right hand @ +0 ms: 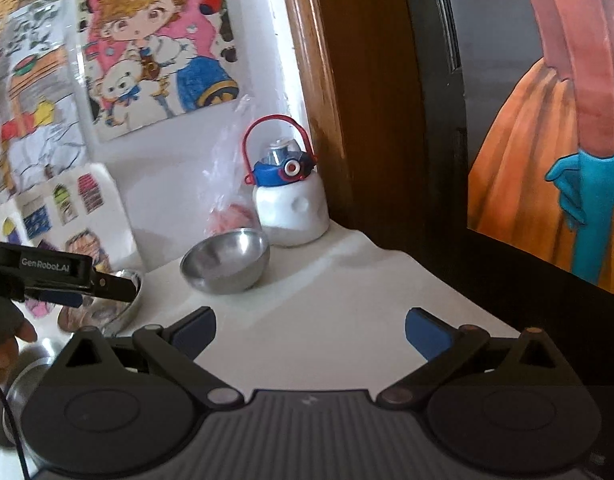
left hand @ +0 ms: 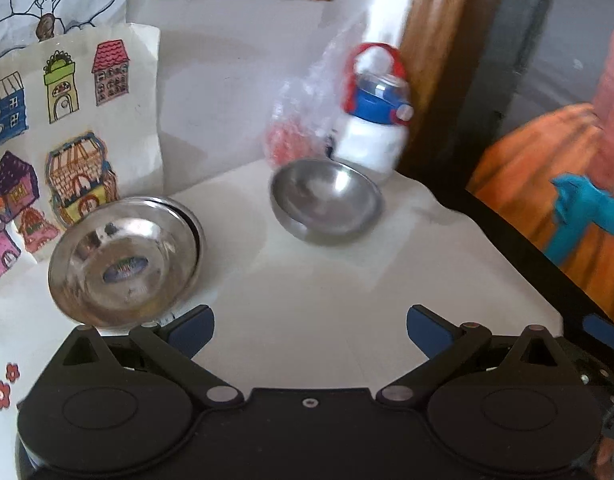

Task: Organize plates and bowls
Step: 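Move both grippers toward the small steel bowl beside the white bottle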

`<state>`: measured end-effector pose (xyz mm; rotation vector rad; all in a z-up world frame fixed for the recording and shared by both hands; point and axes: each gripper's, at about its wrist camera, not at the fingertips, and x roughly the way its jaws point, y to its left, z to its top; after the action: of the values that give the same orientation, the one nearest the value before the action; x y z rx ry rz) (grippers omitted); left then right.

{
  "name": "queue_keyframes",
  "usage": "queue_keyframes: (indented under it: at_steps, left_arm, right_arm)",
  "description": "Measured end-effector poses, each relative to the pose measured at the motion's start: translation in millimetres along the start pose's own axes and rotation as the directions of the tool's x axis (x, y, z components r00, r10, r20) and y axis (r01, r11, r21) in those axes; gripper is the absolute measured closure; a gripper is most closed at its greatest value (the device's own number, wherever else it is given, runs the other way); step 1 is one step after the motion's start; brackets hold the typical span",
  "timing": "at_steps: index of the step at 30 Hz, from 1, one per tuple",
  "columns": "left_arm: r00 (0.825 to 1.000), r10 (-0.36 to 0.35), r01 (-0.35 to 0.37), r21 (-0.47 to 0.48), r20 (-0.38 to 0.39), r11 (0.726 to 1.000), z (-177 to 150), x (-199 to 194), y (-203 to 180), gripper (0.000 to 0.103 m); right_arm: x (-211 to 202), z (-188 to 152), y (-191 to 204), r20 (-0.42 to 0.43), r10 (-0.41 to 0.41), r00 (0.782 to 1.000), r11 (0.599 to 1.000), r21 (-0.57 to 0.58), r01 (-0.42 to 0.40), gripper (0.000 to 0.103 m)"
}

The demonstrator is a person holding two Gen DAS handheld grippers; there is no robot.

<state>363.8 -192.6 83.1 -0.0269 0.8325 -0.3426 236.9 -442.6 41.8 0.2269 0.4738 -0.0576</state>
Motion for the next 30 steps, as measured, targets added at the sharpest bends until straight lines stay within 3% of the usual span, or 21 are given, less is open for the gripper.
queue_keyframes:
  at_steps: [11,16,30]
  left_arm:
    - [0.997,0.083,-0.082,-0.144,0.005,0.986,67,76,31,0.001]
    - [0.996,0.094,-0.094,-0.151,-0.007,0.984,80,105,40,0.001]
    - [0.997,0.076,-0.079,-0.173,-0.024,0.982,89,144,56,0.001]
  right_arm:
    - [119,41,3,-0.086,0.058,0.995,0.991,0.127,-0.047,0.0]
    - [161,42,9,-0.132,0.057,0.99,0.987,0.154,-0.036,0.0]
    - [207,37,26,-0.173,0.049,0.984,0.99,0.14,-0.024,0.0]
